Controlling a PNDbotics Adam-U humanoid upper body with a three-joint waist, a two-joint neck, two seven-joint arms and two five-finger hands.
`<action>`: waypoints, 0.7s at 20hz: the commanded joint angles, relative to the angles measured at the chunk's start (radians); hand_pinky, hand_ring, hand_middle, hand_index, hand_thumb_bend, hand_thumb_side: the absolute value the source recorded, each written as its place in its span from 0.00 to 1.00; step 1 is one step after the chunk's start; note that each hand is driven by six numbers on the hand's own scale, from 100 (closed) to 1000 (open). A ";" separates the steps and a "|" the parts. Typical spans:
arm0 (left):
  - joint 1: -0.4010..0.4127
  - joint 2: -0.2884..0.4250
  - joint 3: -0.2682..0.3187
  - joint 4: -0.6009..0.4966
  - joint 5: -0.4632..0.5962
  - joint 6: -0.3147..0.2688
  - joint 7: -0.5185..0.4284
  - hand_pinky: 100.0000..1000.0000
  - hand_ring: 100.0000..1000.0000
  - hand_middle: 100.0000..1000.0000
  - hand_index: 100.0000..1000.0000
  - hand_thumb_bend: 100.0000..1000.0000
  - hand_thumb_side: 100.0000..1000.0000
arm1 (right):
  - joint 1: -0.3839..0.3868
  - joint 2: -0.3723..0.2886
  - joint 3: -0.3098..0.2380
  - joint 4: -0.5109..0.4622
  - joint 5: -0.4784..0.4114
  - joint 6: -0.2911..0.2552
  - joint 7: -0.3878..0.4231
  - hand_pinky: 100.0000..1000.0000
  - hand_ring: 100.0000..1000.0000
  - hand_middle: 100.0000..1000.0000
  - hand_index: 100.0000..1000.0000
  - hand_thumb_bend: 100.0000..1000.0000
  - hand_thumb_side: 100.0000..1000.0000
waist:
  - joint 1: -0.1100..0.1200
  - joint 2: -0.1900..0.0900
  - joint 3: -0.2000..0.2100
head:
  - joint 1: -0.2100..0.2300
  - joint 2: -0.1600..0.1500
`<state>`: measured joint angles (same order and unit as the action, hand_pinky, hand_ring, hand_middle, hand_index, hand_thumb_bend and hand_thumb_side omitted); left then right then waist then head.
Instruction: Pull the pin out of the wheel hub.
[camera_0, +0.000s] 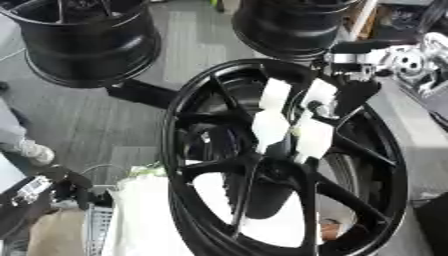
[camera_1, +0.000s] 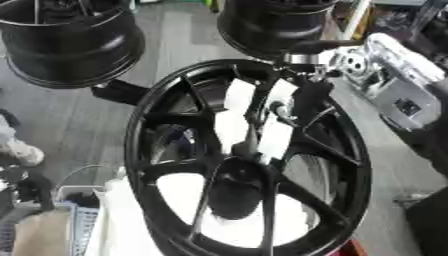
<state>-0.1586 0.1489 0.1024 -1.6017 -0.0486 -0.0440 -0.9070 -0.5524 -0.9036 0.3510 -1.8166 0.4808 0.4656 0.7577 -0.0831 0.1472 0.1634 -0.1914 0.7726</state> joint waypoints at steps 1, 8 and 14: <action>-0.008 0.017 0.004 -0.022 -0.001 0.004 0.000 0.51 0.41 0.42 0.62 0.00 1.00 | -0.023 -0.040 -0.025 -0.010 -0.006 0.058 0.047 0.43 0.28 0.41 0.51 0.00 0.00 | 0.001 -0.017 -0.002 | 0.002 -0.003; -0.005 0.020 0.007 -0.023 -0.002 0.008 0.000 0.51 0.41 0.42 0.62 0.00 1.00 | -0.031 -0.064 -0.054 -0.019 -0.002 0.064 0.047 0.43 0.28 0.40 0.51 0.00 0.00 | -0.004 -0.021 -0.006 | 0.009 -0.003; 0.001 0.024 0.010 -0.025 -0.005 0.014 0.000 0.51 0.41 0.42 0.63 0.00 1.00 | -0.012 -0.111 -0.104 -0.038 -0.010 0.081 0.045 0.43 0.28 0.40 0.52 0.00 0.00 | -0.014 -0.028 -0.015 | 0.016 -0.003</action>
<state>-0.1516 0.1532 0.1042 -1.6026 -0.0521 -0.0339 -0.9068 -0.5549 -0.9666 0.2763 -1.8376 0.4795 0.4790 0.7443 -0.1007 0.1323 0.1492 -0.1788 0.7726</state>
